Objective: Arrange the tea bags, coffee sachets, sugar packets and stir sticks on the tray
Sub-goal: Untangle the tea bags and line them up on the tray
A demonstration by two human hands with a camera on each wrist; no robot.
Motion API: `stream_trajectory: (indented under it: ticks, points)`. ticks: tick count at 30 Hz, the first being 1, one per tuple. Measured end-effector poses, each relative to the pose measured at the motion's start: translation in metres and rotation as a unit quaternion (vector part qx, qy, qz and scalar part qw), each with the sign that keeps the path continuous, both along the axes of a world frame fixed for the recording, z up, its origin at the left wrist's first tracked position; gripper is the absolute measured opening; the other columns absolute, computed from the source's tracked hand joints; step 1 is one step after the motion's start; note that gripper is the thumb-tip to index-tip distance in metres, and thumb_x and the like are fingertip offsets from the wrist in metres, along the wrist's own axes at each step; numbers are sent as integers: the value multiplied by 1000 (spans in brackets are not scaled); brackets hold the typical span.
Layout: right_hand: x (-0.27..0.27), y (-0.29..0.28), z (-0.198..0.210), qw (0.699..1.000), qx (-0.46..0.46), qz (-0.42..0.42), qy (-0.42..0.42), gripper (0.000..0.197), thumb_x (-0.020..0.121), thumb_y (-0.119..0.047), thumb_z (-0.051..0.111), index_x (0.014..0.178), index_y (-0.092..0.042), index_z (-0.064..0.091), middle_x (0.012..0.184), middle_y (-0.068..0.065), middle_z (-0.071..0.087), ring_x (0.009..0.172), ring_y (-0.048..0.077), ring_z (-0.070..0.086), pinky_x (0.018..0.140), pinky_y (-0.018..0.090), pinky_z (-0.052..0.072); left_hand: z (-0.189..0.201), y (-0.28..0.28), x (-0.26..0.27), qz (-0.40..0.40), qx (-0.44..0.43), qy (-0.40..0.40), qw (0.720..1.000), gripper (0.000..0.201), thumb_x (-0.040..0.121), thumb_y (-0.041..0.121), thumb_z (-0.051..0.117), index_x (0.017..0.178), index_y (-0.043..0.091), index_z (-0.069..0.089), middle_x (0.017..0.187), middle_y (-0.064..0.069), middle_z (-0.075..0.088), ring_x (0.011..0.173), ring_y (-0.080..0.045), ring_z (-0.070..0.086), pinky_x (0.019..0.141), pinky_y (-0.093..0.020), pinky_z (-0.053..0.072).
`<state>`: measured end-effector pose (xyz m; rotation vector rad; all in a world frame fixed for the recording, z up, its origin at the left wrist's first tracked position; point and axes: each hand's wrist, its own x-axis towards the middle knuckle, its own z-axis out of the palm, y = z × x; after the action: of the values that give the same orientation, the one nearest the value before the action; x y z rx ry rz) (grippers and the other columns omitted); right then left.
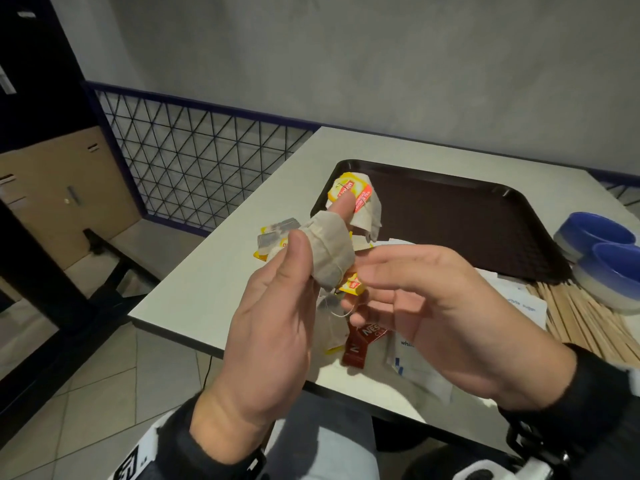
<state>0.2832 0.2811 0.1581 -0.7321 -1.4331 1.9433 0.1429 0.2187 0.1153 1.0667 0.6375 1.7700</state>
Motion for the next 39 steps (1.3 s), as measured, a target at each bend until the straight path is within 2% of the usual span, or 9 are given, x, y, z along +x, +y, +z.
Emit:
stream_trajectory:
  ticks: [5,9,12,16,20,24,30,37,39]
  points:
    - [1,-5,-2,997,58,-44,-6,26,78,-14,75,94,6,77,92,28,69,75,26,59,65,29,50,-3,6,-2,8,-29,-21,999,53,101,46,34,132,20,67,138,-8,65,133,-21,57,108,-31,46]
    - [5,-9,-5,992,60,-110,19,22,74,-20,76,88,-4,81,89,23,71,74,24,56,67,30,49,-13,14,-7,34,-89,-55,994,65,103,56,30,145,13,53,147,-9,57,141,-24,48,121,-50,26]
    - [5,-13,-6,989,27,-146,25,23,75,-19,76,91,-3,81,101,28,73,75,22,58,65,26,50,-13,16,7,38,-87,-40,995,68,99,61,36,143,13,56,144,-7,60,140,-21,50,120,-50,29]
    - [1,-20,-9,979,-36,-195,46,23,72,-17,77,88,0,80,84,20,75,66,20,59,53,21,51,-7,15,31,49,-68,-28,996,46,94,51,56,114,15,76,117,-7,75,111,-16,70,89,-25,55]
    - [5,-22,-9,972,-42,-225,54,19,73,-14,77,86,-1,80,83,19,75,63,18,60,52,21,52,-9,22,40,123,-82,20,989,28,92,33,68,89,6,77,82,-15,72,75,-16,65,65,-21,56]
    - [19,-15,-7,972,64,-225,-23,10,80,-4,75,87,-7,82,88,18,77,73,22,64,69,32,53,-7,24,39,110,-87,-18,990,27,93,24,60,96,7,81,98,-16,78,88,-17,73,70,-21,57]
    - [44,3,19,918,294,-248,-95,26,86,1,71,93,-22,81,83,2,77,66,9,64,63,18,53,-2,20,30,7,-105,-38,994,31,90,20,55,95,7,82,101,-10,79,86,-12,76,64,-17,57]
    - [48,20,44,956,232,-149,-103,29,79,2,76,105,-12,75,81,10,74,65,17,62,61,25,52,-6,18,18,-59,-96,86,990,28,94,25,60,99,8,82,95,-8,80,91,-11,75,79,-16,54]
    - [50,20,50,964,205,-122,-114,30,78,0,76,107,-8,74,84,14,75,64,17,62,59,25,53,-6,17,14,-75,-97,129,984,28,97,28,64,100,7,82,97,-13,79,100,-26,75,91,-33,58]
